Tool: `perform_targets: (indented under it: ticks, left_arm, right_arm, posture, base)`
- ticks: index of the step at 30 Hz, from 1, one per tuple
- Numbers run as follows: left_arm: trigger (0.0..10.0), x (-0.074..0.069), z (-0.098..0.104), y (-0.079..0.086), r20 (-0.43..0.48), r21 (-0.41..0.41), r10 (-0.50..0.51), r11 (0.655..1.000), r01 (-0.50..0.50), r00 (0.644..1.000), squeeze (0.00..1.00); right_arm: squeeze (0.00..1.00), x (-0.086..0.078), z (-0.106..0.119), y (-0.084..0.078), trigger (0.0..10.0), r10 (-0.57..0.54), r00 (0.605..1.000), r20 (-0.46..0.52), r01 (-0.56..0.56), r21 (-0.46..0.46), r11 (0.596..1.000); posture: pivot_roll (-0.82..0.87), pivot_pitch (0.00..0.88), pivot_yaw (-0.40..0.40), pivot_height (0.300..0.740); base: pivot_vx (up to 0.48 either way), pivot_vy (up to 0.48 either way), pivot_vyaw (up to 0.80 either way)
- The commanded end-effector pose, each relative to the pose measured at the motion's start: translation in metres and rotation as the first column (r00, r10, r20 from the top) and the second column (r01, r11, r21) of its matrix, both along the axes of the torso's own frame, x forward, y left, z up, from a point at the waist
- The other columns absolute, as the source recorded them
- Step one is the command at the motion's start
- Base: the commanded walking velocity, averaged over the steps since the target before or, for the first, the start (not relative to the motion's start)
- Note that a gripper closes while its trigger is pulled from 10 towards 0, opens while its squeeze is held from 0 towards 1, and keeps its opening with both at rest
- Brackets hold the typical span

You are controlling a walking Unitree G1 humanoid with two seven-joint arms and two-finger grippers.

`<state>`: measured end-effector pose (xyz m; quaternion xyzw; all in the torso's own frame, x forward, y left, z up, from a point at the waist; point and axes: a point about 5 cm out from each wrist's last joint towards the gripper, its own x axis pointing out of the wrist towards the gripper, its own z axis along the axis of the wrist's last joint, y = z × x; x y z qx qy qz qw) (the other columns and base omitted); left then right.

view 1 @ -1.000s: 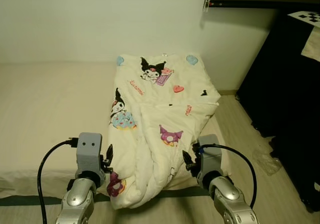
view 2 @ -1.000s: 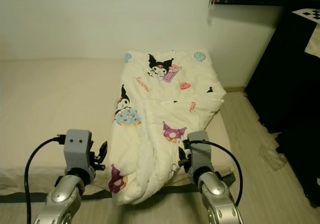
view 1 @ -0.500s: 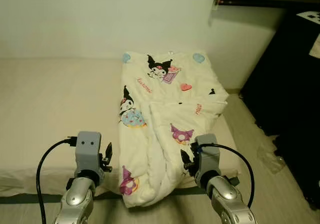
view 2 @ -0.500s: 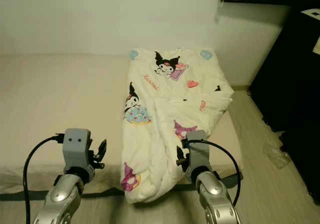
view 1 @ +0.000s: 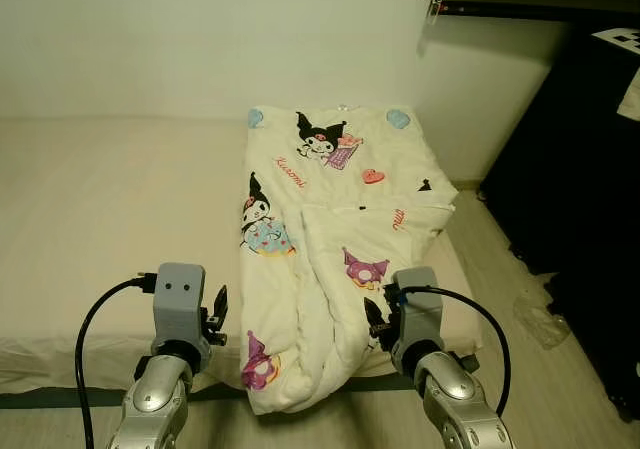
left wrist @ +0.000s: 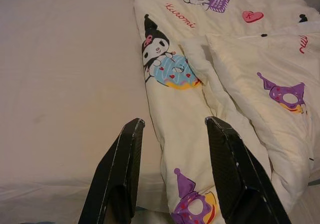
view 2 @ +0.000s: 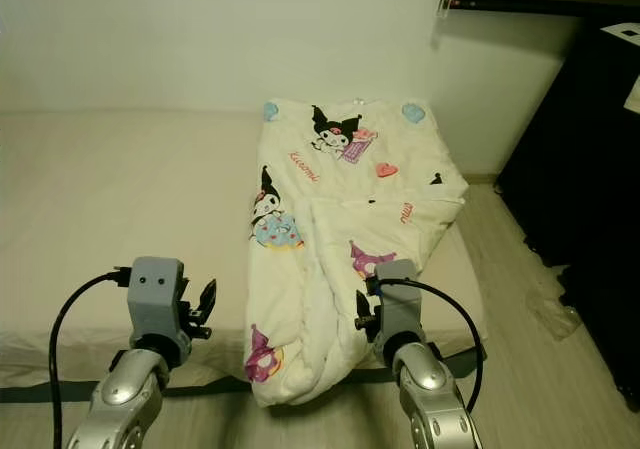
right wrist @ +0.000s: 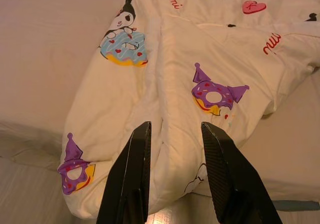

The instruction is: Clean up the room

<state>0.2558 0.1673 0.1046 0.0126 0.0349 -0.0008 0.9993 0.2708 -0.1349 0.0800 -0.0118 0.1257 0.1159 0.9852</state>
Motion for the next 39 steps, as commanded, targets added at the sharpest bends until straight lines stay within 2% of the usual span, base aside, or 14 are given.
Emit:
perform_targets:
  ticks: [1, 8, 28, 39]
  left_arm:
    - [10.0, -0.0011, 0.0007, -0.0006, 0.008, 0.002, -0.009, 1.0, 0.009, 1.0, 0.0]
    - [10.0, -0.0014, -0.0008, 0.0031, 0.011, 0.021, 0.026, 0.999, -0.026, 1.0, 0.0]
    - [10.0, -0.0025, 0.0007, 0.0038, 0.033, 0.0, 0.032, 0.999, -0.032, 0.999, 0.0]
    - [10.0, -0.0033, -0.0027, 0.0086, 0.013, 0.015, 0.074, 0.997, -0.074, 0.997, 0.0]
  right_arm:
    - [0.0, -0.0015, -0.0018, -0.0011, 10.0, -0.011, 1.0, -0.001, 0.011, 0.006, 1.0]
    - [0.0, -0.0005, -0.0001, -0.0031, 10.0, -0.022, 1.0, 0.02, 0.022, -0.008, 1.0]
    - [0.0, -0.0003, 0.0001, -0.0043, 10.0, -0.022, 1.0, 0.022, 0.022, -0.008, 1.0]
    - [0.0, -0.0015, -0.0009, -0.0026, 10.0, -0.007, 1.0, 0.014, 0.007, -0.012, 1.0]
  posture:
    - [-0.07, 0.11, -0.024, 0.74]
    - [-0.07, 0.113, -0.025, 0.74]
    - [-0.08, 0.118, -0.028, 0.74]
    - [-0.07, 0.122, -0.032, 0.74]
  base:
    - [0.0, 0.0, 0.0]
    - [0.0, 0.0, 0.0]
    - [0.361, 0.0, 0.0]
    - [0.0, 0.0, 0.0]
